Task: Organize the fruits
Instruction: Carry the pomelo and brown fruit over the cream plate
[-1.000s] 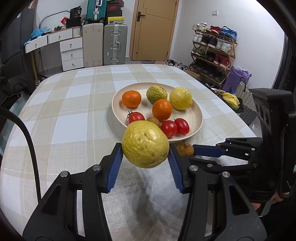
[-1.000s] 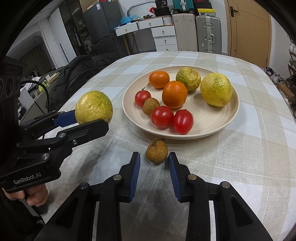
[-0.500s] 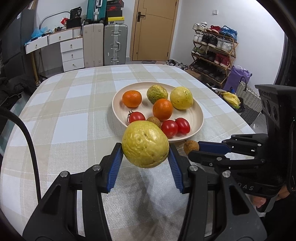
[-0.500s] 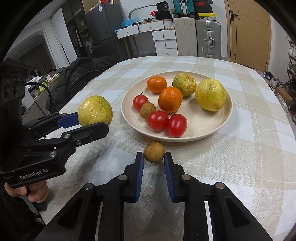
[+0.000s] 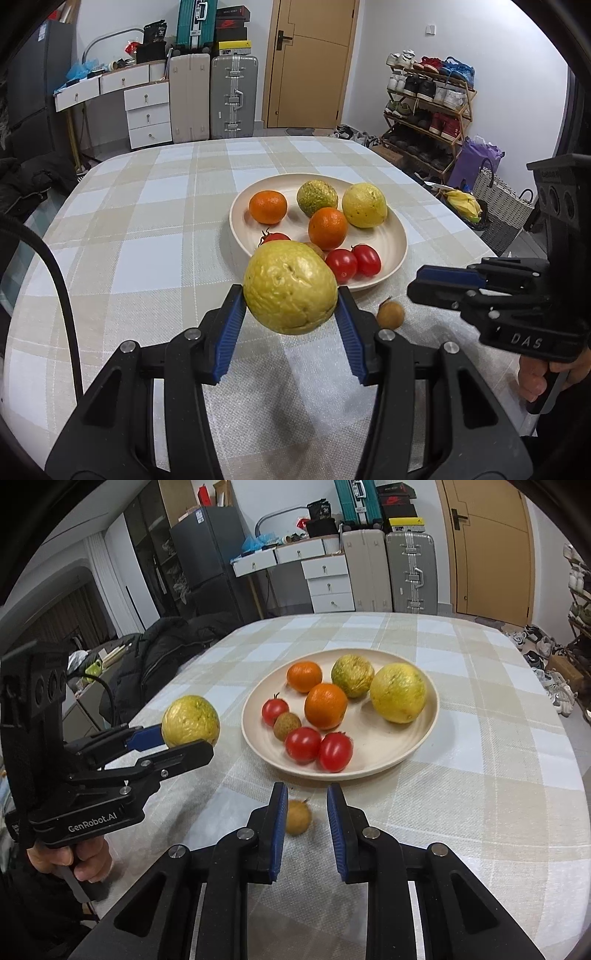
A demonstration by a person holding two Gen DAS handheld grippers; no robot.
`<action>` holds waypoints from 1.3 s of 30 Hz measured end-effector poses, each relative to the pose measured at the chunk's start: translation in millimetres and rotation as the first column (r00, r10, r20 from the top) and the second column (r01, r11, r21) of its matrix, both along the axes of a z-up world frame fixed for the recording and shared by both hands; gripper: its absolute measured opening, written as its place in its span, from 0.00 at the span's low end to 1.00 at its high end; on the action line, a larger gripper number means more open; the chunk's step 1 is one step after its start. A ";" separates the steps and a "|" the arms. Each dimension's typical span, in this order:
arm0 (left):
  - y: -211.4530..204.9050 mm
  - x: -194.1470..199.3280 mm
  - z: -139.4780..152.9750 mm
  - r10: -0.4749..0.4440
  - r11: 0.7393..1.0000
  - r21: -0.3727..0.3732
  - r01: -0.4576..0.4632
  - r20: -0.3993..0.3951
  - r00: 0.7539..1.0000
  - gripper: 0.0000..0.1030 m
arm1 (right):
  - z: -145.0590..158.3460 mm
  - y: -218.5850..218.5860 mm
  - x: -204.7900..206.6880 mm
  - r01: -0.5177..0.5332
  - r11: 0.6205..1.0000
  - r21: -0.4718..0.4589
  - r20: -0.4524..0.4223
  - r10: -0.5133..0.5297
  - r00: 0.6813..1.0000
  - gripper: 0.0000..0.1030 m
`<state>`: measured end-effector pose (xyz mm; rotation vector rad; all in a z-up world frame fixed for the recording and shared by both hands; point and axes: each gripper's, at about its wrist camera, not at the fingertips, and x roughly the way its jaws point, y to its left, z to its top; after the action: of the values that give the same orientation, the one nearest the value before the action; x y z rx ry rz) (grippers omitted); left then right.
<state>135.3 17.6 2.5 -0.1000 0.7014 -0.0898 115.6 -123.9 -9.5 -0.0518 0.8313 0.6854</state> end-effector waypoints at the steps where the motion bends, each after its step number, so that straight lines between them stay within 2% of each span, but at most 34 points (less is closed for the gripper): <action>1: 0.5 -0.4 0.5 0.000 1.000 -0.003 0.000 0.003 1.000 0.45 | 2.3 -2.7 0.2 0.006 1.000 0.007 0.006 -0.006 1.000 0.22; 7: 0.9 -0.5 1.3 0.003 1.000 -0.005 -0.003 0.005 1.000 0.45 | 11.1 -15.3 3.7 0.033 0.999 0.027 0.017 -0.034 0.999 0.22; 10: -0.3 -0.2 -0.6 0.001 1.000 -0.002 -0.001 -0.003 1.000 0.45 | 6.3 -14.0 6.8 0.020 1.000 0.001 -0.004 -0.020 1.000 0.22; 12: -1.4 0.7 -2.8 0.000 1.000 -0.001 0.000 -0.010 1.000 0.45 | -1.0 -9.7 9.0 0.013 1.000 -0.009 -0.035 -0.013 0.999 0.26; 14: -2.0 1.4 -4.6 -0.002 1.000 0.000 0.002 -0.016 1.000 0.45 | -7.5 -3.1 9.1 0.000 1.000 -0.016 -0.052 -0.001 0.999 0.39; 16: -2.3 2.5 -5.5 -0.001 1.000 0.001 0.001 -0.019 1.000 0.45 | -12.9 5.1 8.3 -0.017 1.000 -0.022 -0.063 0.015 0.998 0.44; 20: -2.3 2.8 -5.8 -0.001 1.000 0.001 0.001 -0.019 1.000 0.45 | -24.2 20.6 5.5 -0.015 0.995 -0.100 -0.052 0.010 0.999 0.44; 24: -2.4 3.1 -6.8 -0.001 1.000 0.003 0.001 -0.021 1.000 0.45 | -30.4 24.1 5.3 -0.008 0.995 -0.100 -0.051 0.003 0.999 0.44; 28: -2.4 3.5 -7.4 -0.001 1.000 0.004 0.001 -0.023 1.000 0.45 | -30.7 25.4 4.0 -0.010 0.995 -0.102 -0.046 0.005 0.999 0.36; 34: -2.4 4.0 -9.3 -0.003 1.000 0.006 0.003 -0.026 1.000 0.45 | -31.1 28.7 8.4 -0.016 0.996 -0.093 -0.059 0.010 0.998 0.36; 36: -2.7 4.1 -10.9 -0.004 1.000 0.008 0.005 -0.027 1.000 0.45 | -30.8 31.0 8.4 -0.020 0.994 -0.103 -0.053 0.014 0.998 0.31; 37: -2.8 4.2 -11.0 -0.004 1.000 0.007 0.004 -0.027 1.000 0.45 | -30.7 31.7 8.0 -0.022 0.994 -0.106 -0.052 0.016 0.999 0.25; 39: -2.9 4.1 -11.5 -0.005 1.000 0.007 0.006 -0.027 1.000 0.45 | -30.2 31.9 7.5 -0.022 0.994 -0.105 -0.048 0.017 0.999 0.25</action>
<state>139.4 14.7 -9.0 -0.0927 0.7287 -0.0914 123.1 -92.1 -39.7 -0.1399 0.9132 0.6630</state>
